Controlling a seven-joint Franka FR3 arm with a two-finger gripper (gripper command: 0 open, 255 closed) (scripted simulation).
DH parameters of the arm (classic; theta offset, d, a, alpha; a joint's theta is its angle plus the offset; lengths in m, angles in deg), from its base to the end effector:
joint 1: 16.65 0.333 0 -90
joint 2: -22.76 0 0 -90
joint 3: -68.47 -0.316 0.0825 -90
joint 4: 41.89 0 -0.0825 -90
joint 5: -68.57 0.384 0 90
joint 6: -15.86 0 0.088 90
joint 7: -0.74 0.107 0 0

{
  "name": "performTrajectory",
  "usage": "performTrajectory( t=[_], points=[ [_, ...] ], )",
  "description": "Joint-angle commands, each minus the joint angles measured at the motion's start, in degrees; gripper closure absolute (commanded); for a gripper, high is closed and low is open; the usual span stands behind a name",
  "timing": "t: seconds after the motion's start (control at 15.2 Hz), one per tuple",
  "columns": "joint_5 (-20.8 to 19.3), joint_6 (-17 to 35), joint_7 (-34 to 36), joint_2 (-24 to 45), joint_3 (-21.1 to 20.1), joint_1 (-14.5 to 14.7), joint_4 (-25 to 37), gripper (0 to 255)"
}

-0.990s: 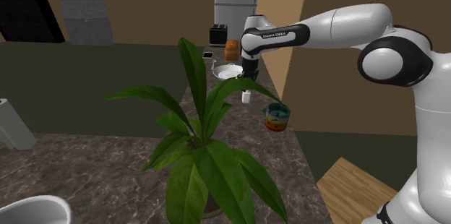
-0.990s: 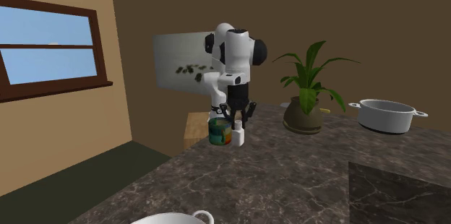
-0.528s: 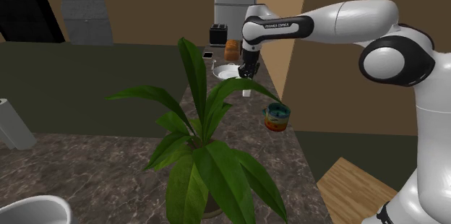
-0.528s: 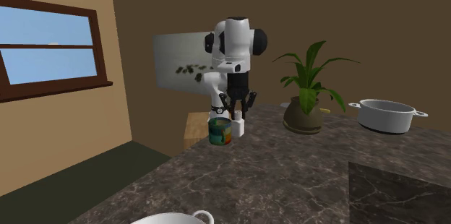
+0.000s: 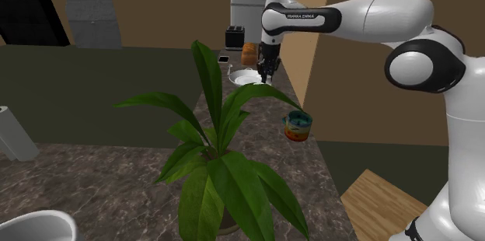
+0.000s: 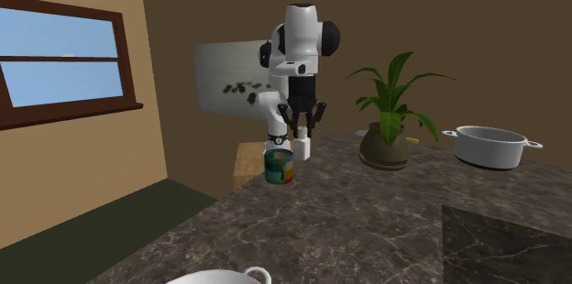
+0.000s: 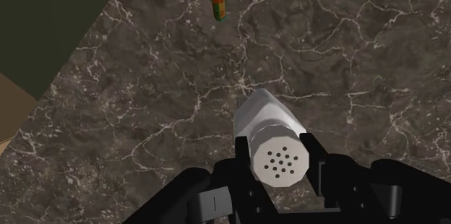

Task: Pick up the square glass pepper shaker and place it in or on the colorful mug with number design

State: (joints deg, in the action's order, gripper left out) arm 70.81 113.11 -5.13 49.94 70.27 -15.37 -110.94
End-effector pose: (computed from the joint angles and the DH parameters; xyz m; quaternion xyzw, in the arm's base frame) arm 0.6983 0.0024 0.5115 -0.9988 -0.0462 -0.0097 0.0117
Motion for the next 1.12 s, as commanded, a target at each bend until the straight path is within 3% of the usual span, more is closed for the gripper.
performTrajectory(
  t=[0.0,0.2,0.59,1.06],
  points=[
    [0.0,-1.64,0.03,0.3,0.0,-0.04,1.91,255],
    [0.01,-3.88,0.08,0.82,0.0,-0.08,4.68,255],
    [-0.27,1.21,-2.1,-15.68,0.79,-1.15,-16.98,255],
    [-0.99,2.2,-4.71,-30.77,2.06,-2.51,-33.09,255]
  ],
)
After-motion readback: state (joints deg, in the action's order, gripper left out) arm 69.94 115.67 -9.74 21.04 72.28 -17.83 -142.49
